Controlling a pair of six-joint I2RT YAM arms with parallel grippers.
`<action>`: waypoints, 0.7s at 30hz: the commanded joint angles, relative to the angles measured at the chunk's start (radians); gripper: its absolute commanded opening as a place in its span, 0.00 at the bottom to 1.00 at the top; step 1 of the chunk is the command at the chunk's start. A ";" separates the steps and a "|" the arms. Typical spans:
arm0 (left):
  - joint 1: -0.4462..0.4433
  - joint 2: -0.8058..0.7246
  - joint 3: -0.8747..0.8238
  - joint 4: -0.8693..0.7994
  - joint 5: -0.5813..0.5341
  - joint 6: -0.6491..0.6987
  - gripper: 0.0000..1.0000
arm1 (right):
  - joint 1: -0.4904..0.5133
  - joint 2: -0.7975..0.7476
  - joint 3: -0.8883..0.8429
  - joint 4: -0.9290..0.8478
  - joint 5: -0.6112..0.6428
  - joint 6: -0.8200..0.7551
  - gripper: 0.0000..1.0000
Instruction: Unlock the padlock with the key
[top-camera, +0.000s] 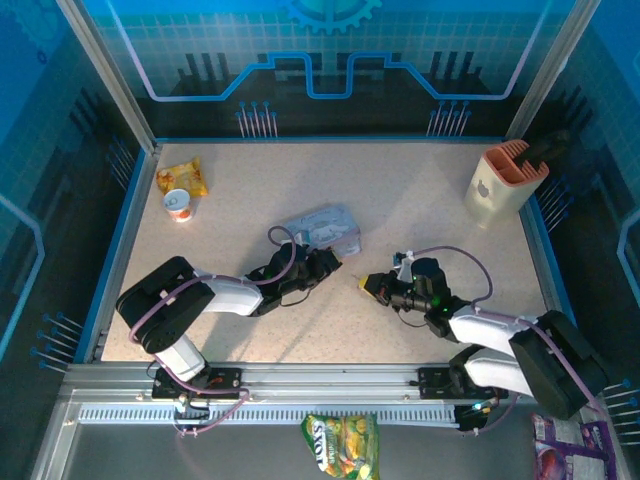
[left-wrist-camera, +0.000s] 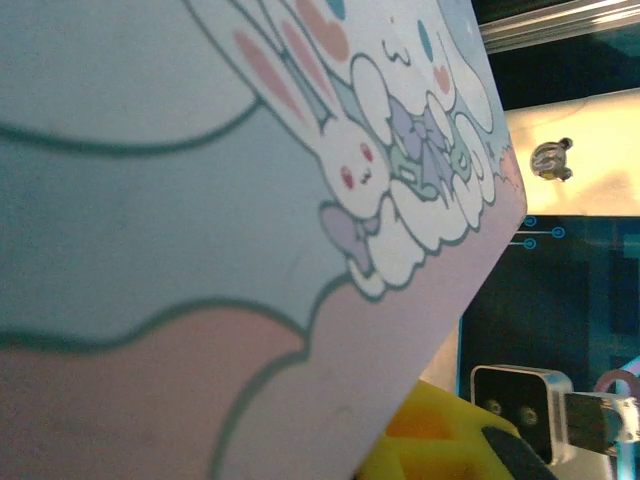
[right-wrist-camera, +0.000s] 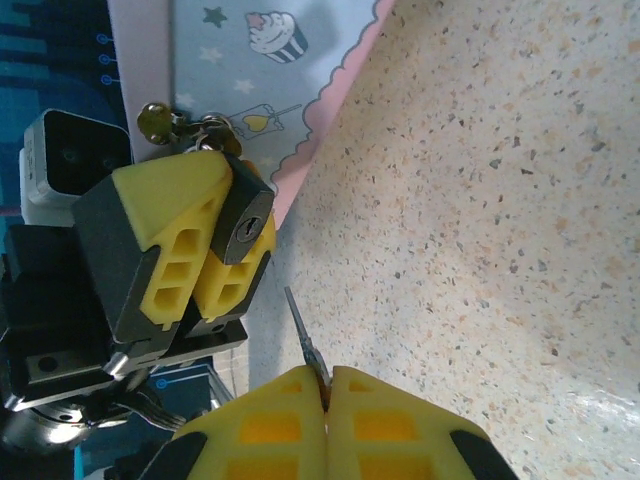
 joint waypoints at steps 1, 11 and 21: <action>0.005 -0.002 -0.022 0.087 0.017 -0.059 0.05 | 0.006 0.019 0.012 0.042 -0.037 0.026 0.00; 0.004 -0.018 -0.028 0.071 0.010 -0.071 0.04 | -0.012 0.140 0.010 0.225 -0.123 0.118 0.00; 0.003 -0.027 -0.033 0.072 0.013 -0.112 0.04 | -0.021 0.244 0.006 0.380 -0.142 0.179 0.00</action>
